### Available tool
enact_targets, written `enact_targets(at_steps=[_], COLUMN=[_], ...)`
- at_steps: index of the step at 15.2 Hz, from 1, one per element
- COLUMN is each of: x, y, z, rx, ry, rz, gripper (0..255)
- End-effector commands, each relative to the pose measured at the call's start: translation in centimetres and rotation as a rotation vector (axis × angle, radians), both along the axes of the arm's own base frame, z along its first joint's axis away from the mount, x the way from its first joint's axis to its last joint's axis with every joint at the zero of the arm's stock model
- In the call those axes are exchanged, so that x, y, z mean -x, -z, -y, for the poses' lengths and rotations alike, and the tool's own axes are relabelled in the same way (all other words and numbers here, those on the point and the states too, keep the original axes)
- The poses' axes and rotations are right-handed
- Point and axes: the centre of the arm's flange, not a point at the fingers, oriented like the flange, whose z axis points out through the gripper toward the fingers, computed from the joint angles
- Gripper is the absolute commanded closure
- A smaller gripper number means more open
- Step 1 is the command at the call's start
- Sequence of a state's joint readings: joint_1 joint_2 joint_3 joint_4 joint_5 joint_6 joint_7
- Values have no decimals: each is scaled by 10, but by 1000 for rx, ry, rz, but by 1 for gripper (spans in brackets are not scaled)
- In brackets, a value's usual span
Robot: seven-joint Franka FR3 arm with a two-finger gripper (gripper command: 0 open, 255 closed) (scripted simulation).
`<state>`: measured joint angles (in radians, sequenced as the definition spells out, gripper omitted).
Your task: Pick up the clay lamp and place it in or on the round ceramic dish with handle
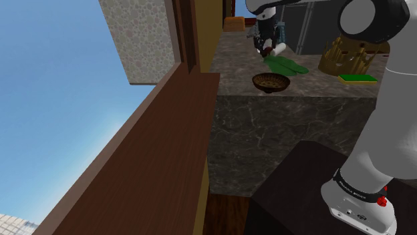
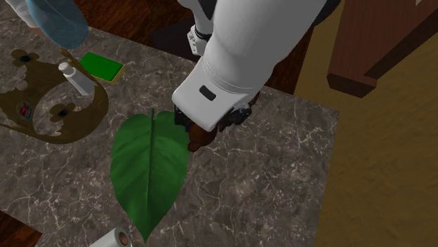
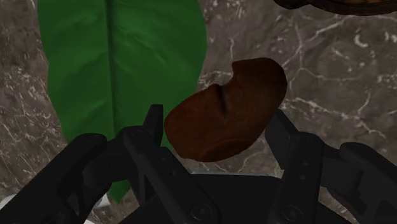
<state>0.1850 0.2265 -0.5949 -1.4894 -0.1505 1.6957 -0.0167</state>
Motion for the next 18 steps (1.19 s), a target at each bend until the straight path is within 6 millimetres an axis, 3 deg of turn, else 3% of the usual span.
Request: enact_targets(at_steps=[1, 10, 11, 12, 18], x=[0, 77, 66, 66, 98], y=[-11, -21, -20, -20, 42], z=[0, -90, -78, -78, -25], rx=[0, 0, -2, -2, -48], ry=[0, 0, 0, 0, -57], rz=[0, 0, 0, 0, 161], gripper=[255, 255, 255, 0, 0])
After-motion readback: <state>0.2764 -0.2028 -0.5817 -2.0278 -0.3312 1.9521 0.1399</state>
